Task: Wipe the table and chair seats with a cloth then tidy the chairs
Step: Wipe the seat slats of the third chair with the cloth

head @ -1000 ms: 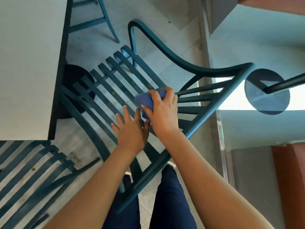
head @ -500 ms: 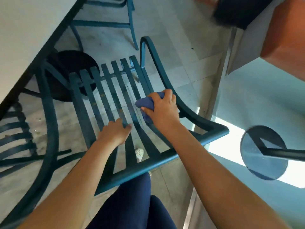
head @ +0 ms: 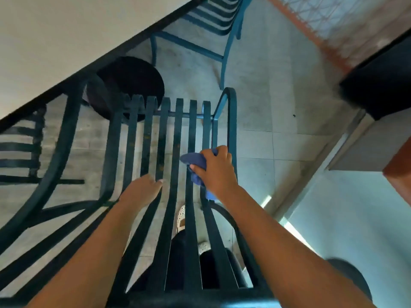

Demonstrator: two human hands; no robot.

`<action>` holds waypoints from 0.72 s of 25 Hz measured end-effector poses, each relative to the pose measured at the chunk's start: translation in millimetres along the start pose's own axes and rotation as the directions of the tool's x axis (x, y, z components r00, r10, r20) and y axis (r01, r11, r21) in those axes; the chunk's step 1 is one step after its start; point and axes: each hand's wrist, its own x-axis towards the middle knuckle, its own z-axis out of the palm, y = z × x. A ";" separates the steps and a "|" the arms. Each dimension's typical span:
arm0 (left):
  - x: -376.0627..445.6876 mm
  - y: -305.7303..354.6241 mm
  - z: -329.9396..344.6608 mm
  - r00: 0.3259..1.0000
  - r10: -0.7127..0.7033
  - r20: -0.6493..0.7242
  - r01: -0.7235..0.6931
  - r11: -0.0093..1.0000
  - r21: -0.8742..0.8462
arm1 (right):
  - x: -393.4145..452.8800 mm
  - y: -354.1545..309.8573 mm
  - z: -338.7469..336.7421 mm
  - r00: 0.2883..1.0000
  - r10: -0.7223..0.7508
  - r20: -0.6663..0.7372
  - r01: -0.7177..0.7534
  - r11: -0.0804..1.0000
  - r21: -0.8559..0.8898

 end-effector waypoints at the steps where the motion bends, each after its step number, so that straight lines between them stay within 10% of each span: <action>1: 2.8 1.2 2.5 0.999 -0.040 0.001 0.040 0.999 -0.033 | 9.1 2.3 0.4 1.000 -0.025 0.019 0.025 1.000 -0.005; 18: 57.4 44.7 55.1 0.860 -0.506 -0.069 0.338 0.665 -0.666 | 131.1 -11.4 21.5 0.805 -0.474 0.357 0.551 0.820 -0.154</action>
